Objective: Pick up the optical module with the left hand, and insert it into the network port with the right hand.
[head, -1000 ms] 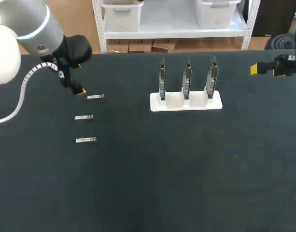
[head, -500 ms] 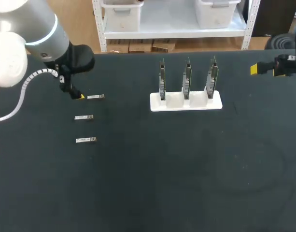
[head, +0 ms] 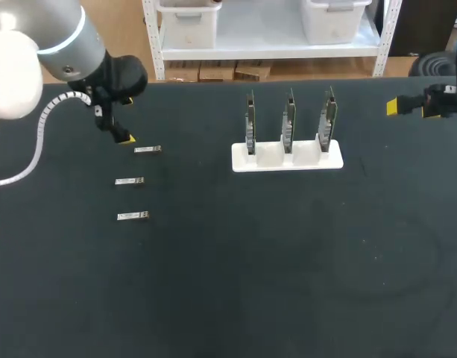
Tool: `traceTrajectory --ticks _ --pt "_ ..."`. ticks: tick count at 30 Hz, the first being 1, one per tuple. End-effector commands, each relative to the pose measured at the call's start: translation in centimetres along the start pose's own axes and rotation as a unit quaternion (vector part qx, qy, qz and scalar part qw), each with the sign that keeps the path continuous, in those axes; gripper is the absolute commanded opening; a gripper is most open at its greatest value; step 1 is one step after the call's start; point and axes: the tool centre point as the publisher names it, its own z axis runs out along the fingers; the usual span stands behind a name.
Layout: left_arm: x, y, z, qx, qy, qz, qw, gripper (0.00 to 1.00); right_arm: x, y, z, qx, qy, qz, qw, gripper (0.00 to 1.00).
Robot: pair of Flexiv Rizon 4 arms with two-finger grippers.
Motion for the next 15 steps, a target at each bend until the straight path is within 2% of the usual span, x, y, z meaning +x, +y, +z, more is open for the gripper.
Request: traceTrajectory --ticks 1,3,7,15 --pt "0.1 0.0 0.3 0.003 0.011 -0.001 1.0 1.0 0.0 0.1 -0.1 0.003 0.0 0.001 1.0 1.0" --pt "0.1 -0.1 0.8 -0.003 0.025 -0.002 1.0 1.0 0.0 0.1 -0.1 0.003 0.0 0.001 1.0 1.0" --pt "0.5 -0.4 1.8 0.012 0.054 -0.001 0.998 1.0 0.0 0.1 -0.1 0.003 0.0 0.001 1.0 1.0" --pt "0.7 -0.7 3.1 0.026 0.065 -0.003 0.998 1.0 0.0 0.1 -0.1 0.003 0.0 0.001 1.0 1.0"
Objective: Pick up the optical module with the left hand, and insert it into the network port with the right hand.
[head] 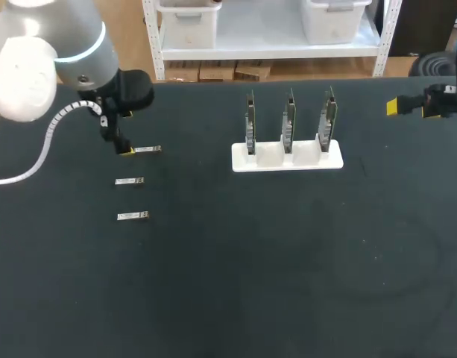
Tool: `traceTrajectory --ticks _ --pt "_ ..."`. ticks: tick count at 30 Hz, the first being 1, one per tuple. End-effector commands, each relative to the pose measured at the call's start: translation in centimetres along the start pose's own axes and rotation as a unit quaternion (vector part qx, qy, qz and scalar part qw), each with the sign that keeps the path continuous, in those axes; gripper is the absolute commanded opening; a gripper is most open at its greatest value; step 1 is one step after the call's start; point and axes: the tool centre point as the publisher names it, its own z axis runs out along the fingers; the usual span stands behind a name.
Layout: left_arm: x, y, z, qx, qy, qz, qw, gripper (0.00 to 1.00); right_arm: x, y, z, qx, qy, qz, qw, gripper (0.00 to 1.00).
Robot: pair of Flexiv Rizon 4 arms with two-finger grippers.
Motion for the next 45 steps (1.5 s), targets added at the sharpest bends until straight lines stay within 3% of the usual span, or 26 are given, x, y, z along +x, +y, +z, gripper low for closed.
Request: traceTrajectory --ticks 1,14,21,45 --pt "-0.5 0.6 0.9 0.01 0.008 -0.005 1.0 1.0 0.0 0.1 -0.1 0.003 0.0 0.001 1.0 1.0" --pt "-0.8 -0.5 3.3 0.026 0.031 0.012 0.999 1.0 0.0 0.1 -0.1 0.003 0.0 0.001 1.0 1.0" --pt "-0.5 -0.1 4.3 -0.003 0.054 0.0 0.999 1.0 0.0 0.1 -0.1 0.003 0.0 0.001 1.0 1.0" --pt "-0.6 0.7 5.6 0.035 0.075 -0.001 0.997 1.0 0.0 0.1 -0.1 0.003 0.0 0.001 1.0 1.0"
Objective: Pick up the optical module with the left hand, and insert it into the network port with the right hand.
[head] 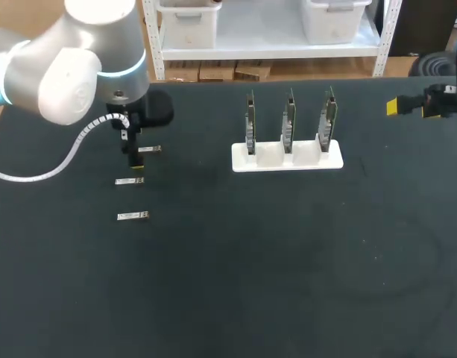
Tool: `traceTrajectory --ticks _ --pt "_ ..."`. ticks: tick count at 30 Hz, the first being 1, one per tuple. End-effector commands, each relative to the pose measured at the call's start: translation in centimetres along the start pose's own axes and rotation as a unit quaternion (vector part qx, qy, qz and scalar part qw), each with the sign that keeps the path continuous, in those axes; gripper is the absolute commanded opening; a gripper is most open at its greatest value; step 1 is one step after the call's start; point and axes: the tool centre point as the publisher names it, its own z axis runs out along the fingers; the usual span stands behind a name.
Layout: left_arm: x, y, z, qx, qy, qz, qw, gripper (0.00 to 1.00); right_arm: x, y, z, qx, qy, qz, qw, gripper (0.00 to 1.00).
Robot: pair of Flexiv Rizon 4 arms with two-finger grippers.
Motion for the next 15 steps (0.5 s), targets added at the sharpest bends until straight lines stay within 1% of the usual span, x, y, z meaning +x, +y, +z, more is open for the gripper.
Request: traceTrajectory --ticks 1,15 --pt "-0.3 0.83 0.38 0.008 0.005 0.001 1.0 1.0 0.03 0.14 -0.06 0.003 0.0 0.001 1.0 1.0" --pt "-0.16 0.51 0.91 0.014 0.008 -0.003 1.0 1.0 0.03 0.14 -0.06 0.003 0.0 0.001 1.0 1.0"
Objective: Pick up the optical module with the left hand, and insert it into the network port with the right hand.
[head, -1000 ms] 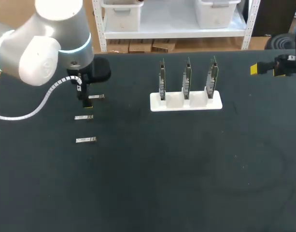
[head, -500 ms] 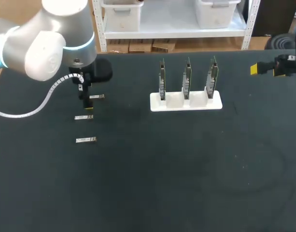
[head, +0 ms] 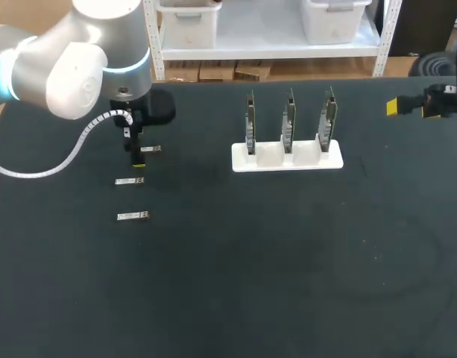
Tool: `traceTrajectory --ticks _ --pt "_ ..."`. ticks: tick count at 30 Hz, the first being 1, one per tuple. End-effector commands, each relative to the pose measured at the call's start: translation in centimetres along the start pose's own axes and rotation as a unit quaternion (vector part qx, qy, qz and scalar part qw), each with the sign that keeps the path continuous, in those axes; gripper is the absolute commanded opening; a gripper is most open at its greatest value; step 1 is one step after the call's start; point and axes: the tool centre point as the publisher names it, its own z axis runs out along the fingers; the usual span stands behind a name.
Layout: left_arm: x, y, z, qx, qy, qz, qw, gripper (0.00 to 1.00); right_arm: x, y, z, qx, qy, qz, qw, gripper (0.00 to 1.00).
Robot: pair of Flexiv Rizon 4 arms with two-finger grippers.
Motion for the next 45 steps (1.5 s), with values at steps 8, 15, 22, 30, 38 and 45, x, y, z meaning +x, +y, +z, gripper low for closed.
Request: traceTrajectory --ticks 8,15,22,30,38,45 --pt "0.5 -0.1 0.7 0.015 0.005 0.001 1.0 1.0 0.0 0.1 -0.1 0.003 0.0 0.001 1.0 1.0" --pt "0.5 -0.4 0.7 0.034 0.002 -0.001 0.999 1.0 0.0 0.1 -0.1 0.003 0.0 0.001 1.0 1.0" --pt "0.5 -0.4 0.7 0.037 0.003 -0.004 0.999 1.0 0.0 0.1 -0.1 0.003 0.0 0.001 1.0 1.0" --pt "0.3 -0.4 0.6 0.051 -0.007 -0.012 0.999 1.0 0.0 0.1 -0.1 0.003 0.0 0.001 1.0 1.0" --pt "0.0 -0.9 -0.3 0.063 -0.024 -0.006 0.998 1.0 0.0 0.1 -0.1 0.003 0.0 0.001 1.0 1.0" --pt "0.4 -0.9 -0.2 0.058 -0.018 -0.006 0.998 1.0 0.0 0.1 -0.1 0.003 0.0 0.001 1.0 1.0"
